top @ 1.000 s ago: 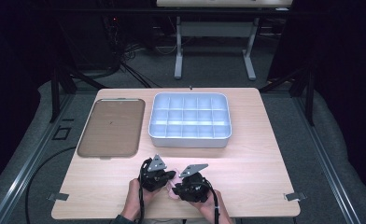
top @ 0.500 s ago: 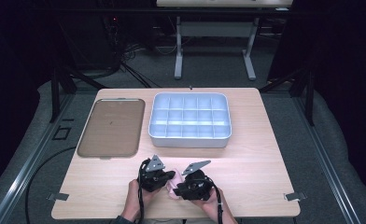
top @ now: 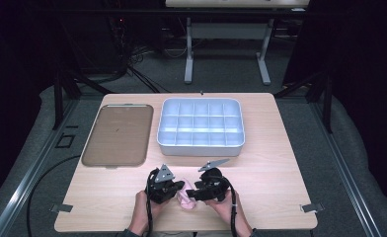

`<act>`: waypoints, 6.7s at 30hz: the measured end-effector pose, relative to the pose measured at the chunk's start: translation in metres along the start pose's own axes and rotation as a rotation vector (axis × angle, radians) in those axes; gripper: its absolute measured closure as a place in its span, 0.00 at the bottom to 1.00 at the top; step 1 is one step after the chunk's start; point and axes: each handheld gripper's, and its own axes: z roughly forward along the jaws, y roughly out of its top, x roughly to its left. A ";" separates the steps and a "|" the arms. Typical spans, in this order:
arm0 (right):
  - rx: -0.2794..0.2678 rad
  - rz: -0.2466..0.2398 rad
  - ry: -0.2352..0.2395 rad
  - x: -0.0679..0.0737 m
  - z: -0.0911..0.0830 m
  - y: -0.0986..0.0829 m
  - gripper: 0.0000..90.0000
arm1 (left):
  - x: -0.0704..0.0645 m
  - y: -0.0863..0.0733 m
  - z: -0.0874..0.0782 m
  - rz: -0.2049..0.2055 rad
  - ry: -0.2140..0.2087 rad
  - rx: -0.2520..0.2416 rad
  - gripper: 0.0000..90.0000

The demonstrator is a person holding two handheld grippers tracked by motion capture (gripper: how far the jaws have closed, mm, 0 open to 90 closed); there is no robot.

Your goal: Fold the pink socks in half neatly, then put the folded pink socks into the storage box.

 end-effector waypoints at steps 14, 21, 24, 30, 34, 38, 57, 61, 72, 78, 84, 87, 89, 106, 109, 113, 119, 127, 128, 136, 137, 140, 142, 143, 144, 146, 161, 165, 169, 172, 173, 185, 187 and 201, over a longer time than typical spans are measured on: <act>0.090 -0.030 -0.030 0.006 0.024 0.006 0.48 | 0.001 -0.002 0.000 -0.009 -0.009 -0.006 1.00; 0.126 -0.032 -0.023 0.008 0.024 0.009 0.55 | 0.002 -0.004 0.000 -0.014 -0.012 -0.009 0.99; 0.126 -0.017 -0.018 0.008 0.024 0.008 0.59 | 0.003 -0.004 0.000 -0.016 -0.014 -0.010 1.00; 0.126 0.006 0.025 0.002 0.024 0.008 0.68 | 0.003 -0.003 0.000 -0.011 -0.008 -0.011 1.00; 0.117 0.040 0.071 -0.006 0.023 0.006 0.75 | 0.003 -0.003 0.000 -0.015 -0.009 -0.016 1.00; 0.095 0.086 0.118 -0.013 0.024 0.003 0.79 | 0.003 -0.003 0.001 -0.017 -0.007 -0.020 0.99; 0.048 0.009 0.115 -0.012 0.023 -0.001 0.83 | 0.033 -0.016 -0.029 -0.192 0.213 -0.085 0.33; 0.046 0.004 0.116 -0.012 0.022 -0.002 0.83 | 0.038 -0.026 -0.032 -0.204 0.252 -0.056 0.20; 0.031 -0.004 0.121 -0.012 0.022 -0.004 0.82 | 0.037 -0.040 -0.024 -0.148 0.297 0.018 0.16; 0.025 -0.026 0.104 -0.010 0.021 -0.005 0.84 | 0.037 -0.042 -0.024 -0.147 0.285 0.012 0.17; -0.007 -0.057 0.107 -0.008 0.021 -0.007 0.84 | 0.034 -0.041 -0.022 -0.133 0.309 0.028 0.16; -0.011 -0.050 0.120 -0.010 0.020 -0.008 0.84 | 0.034 -0.041 -0.022 -0.134 0.312 0.028 0.16; -0.013 -0.050 0.121 -0.010 0.020 -0.008 0.84 | 0.034 -0.041 -0.022 -0.134 0.313 0.027 0.16; -0.075 -0.117 0.086 -0.003 0.003 -0.010 0.84 | 0.034 -0.041 -0.021 -0.134 0.317 0.028 0.15; -0.091 -0.114 0.063 -0.006 -0.003 -0.010 0.84 | 0.034 -0.041 -0.021 -0.137 0.319 0.028 0.15; -0.113 -0.110 0.043 -0.009 -0.011 -0.009 0.84 | 0.034 -0.040 -0.021 -0.137 0.323 0.030 0.14; -0.154 -0.106 -0.008 -0.015 -0.022 -0.011 0.84 | 0.034 -0.040 -0.020 -0.136 0.326 0.041 0.09; -0.188 -0.074 -0.067 -0.031 -0.036 -0.014 0.84 | 0.035 -0.039 -0.018 -0.152 0.323 0.051 0.06; -0.197 -0.070 -0.078 -0.033 -0.037 -0.015 0.84 | 0.035 -0.039 -0.018 -0.150 0.323 0.050 0.06; -0.225 -0.045 -0.132 -0.044 -0.051 -0.018 0.84 | 0.035 -0.038 -0.018 -0.149 0.323 0.048 0.06; -0.231 -0.042 -0.139 -0.045 -0.052 -0.018 0.84 | 0.035 -0.038 -0.018 -0.149 0.324 0.047 0.06; -0.237 -0.043 -0.163 -0.048 -0.056 -0.017 0.84 | 0.035 -0.038 -0.018 -0.149 0.324 0.048 0.06; -0.241 -0.047 -0.185 -0.050 -0.058 -0.016 0.84 | 0.035 -0.038 -0.018 -0.148 0.324 0.047 0.06; -0.244 -0.045 -0.190 -0.051 -0.058 -0.016 0.84 | 0.035 -0.038 -0.018 -0.149 0.323 0.048 0.06; -0.248 -0.045 -0.199 -0.052 -0.059 -0.016 0.84 | 0.035 -0.038 -0.018 -0.149 0.322 0.048 0.06; -0.254 -0.038 -0.208 -0.054 -0.060 -0.016 0.84 | 0.035 -0.038 -0.018 -0.149 0.322 0.048 0.06; -0.281 -0.035 -0.269 -0.064 -0.080 -0.012 0.84 | 0.035 -0.038 -0.018 -0.148 0.322 0.048 0.06; -0.293 -0.033 -0.278 -0.067 -0.087 -0.009 0.84 | 0.035 -0.038 -0.018 -0.148 0.323 0.048 0.06; -0.308 -0.040 -0.294 -0.067 -0.094 -0.004 0.84 | 0.035 -0.038 -0.018 -0.148 0.323 0.048 0.06; -0.318 -0.038 -0.304 -0.069 -0.099 0.000 0.84 | 0.035 -0.038 -0.018 -0.149 0.321 0.048 0.06; -0.316 -0.041 -0.307 -0.070 -0.101 0.001 0.84 | 0.035 -0.038 -0.018 -0.148 0.321 0.048 0.06; -0.353 -0.042 -0.333 -0.076 -0.118 0.016 0.84 | 0.035 -0.038 -0.018 -0.148 0.321 0.048 0.06; -0.363 -0.039 -0.342 -0.078 -0.121 0.020 0.84 | 0.035 -0.038 -0.018 -0.148 0.320 0.048 0.06; -0.374 -0.045 -0.359 -0.088 -0.133 0.048 0.84 | 0.035 -0.038 -0.018 -0.147 0.321 0.048 0.06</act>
